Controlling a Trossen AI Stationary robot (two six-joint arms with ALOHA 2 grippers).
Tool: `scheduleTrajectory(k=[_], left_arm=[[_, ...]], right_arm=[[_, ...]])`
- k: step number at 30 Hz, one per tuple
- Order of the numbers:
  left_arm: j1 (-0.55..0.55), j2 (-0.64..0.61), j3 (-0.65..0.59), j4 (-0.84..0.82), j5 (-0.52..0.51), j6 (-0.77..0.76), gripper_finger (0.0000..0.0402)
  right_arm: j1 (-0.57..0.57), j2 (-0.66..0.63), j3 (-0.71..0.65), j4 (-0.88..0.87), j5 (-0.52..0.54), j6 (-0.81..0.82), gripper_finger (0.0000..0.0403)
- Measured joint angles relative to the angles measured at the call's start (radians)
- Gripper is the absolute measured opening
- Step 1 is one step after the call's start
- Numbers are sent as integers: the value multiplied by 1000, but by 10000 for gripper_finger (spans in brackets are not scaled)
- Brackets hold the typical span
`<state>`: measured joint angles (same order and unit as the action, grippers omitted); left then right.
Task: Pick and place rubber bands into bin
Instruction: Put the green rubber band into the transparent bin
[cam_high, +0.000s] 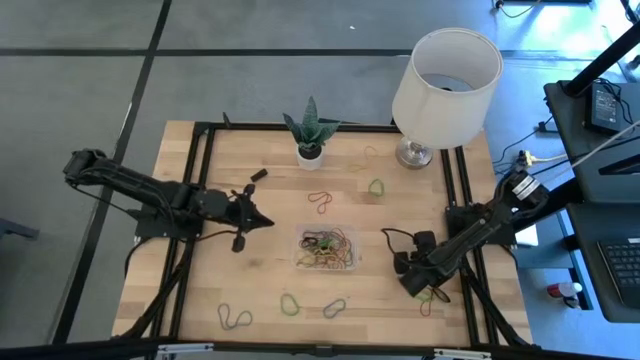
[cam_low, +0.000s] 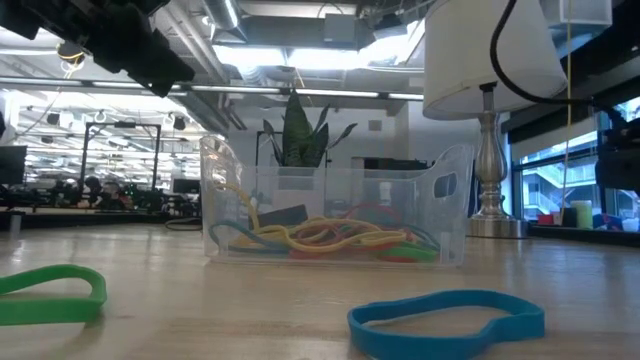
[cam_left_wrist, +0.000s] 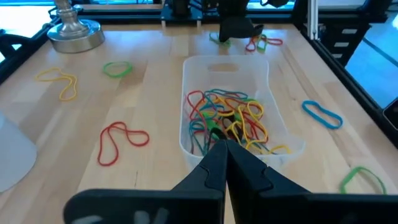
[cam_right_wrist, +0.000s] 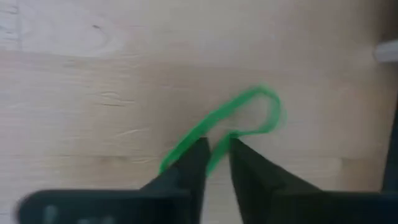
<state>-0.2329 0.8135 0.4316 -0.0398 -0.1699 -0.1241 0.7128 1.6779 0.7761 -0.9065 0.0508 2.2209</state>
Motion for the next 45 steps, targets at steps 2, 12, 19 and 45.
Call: scheduleTrajectory(k=[2, 12, 19, 45], left_arm=[[0, -2, 0, -11, 0, 0, 2], [0, -47, 0, -106, 0, 51, 2], [0, -96, 0, -139, -9, 84, 2], [-1, -111, 0, -190, -11, 85, 2]], right_arm=[[0, 4, 10, -2, 4, -3, 43], [0, 12, 210, -136, 138, -81, 3], [-5, 59, 450, -316, 355, -136, 2], [-379, 422, 904, 41, 392, -1159, 9]])
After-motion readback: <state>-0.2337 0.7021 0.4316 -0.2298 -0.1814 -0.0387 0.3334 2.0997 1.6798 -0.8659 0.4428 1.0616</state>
